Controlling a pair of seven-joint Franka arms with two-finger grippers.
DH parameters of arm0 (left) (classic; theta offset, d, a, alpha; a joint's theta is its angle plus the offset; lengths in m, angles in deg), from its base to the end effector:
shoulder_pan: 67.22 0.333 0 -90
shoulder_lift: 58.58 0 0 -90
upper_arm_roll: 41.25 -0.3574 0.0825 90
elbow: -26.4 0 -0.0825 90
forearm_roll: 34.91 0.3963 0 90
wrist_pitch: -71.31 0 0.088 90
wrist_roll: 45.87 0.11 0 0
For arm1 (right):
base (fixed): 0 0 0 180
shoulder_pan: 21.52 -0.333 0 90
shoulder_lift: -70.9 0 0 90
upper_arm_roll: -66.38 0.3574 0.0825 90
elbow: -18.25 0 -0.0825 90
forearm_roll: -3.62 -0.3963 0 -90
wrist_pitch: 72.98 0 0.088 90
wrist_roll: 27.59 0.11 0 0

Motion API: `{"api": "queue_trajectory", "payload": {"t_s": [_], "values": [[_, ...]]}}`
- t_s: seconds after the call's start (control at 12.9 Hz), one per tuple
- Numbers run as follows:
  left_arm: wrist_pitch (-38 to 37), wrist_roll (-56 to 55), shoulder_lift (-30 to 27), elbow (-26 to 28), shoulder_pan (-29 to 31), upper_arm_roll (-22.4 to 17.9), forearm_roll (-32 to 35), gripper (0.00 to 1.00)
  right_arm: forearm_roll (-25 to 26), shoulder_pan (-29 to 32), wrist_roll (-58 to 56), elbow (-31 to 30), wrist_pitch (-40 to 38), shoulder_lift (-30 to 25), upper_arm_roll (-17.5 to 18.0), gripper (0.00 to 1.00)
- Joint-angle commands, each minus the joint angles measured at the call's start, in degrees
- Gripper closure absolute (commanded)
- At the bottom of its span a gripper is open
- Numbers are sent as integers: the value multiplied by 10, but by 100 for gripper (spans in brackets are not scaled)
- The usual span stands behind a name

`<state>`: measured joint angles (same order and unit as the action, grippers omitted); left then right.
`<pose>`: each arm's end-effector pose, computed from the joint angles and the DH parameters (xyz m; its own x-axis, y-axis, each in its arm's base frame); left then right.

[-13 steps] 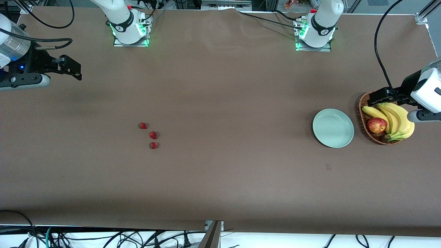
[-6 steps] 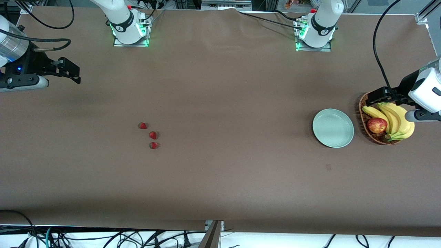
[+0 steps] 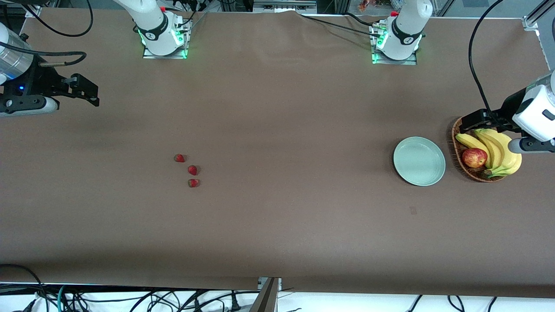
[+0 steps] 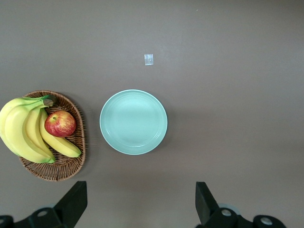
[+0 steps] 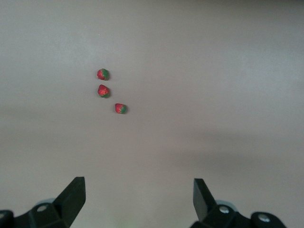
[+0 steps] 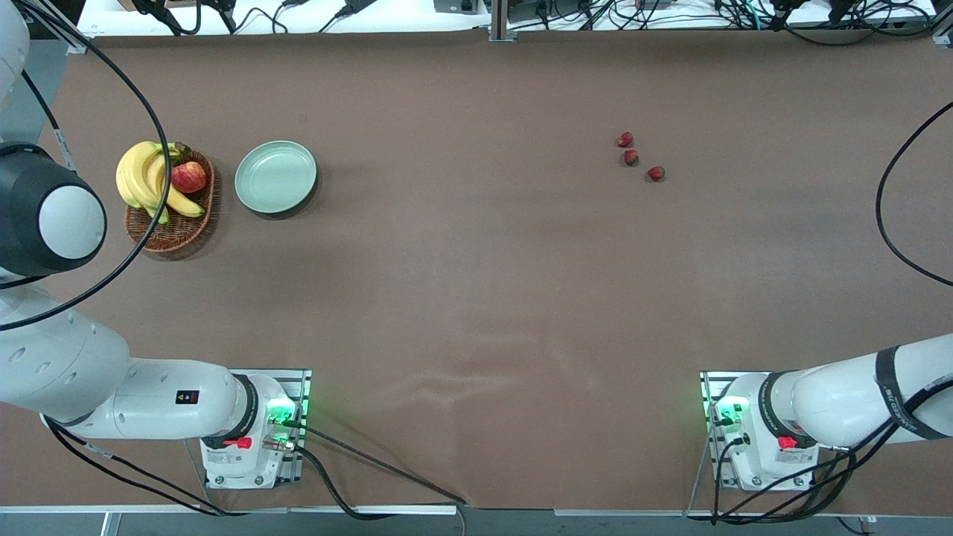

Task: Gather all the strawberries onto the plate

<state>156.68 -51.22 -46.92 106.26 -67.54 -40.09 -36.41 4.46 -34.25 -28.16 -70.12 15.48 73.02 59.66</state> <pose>0.6268 -0.0178 0.6196 0.9918 0.0655 -0.1094 0.0681 -0.9975 0.0201 0.5735 0.0602 0.6533 0.9928 0.1141 -0.0354 0.1148 -0.9932 0.0186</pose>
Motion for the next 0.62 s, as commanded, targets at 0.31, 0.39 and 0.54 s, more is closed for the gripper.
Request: {"api": "queue_trajectory", "payload": {"t_s": [0.31,0.39,0.54], "values": [[-11,-2,7,-19,-3,-1,-11,0,0,6,-7,14,-5,26,-1,0],[-11,-1,7,-19,-3,-1,-11,0,1,3,-4,13,-2,37,1,0],[-11,0,7,-19,0,-1,-11,0,2,1,-1,14,8,67,1,0]]}}
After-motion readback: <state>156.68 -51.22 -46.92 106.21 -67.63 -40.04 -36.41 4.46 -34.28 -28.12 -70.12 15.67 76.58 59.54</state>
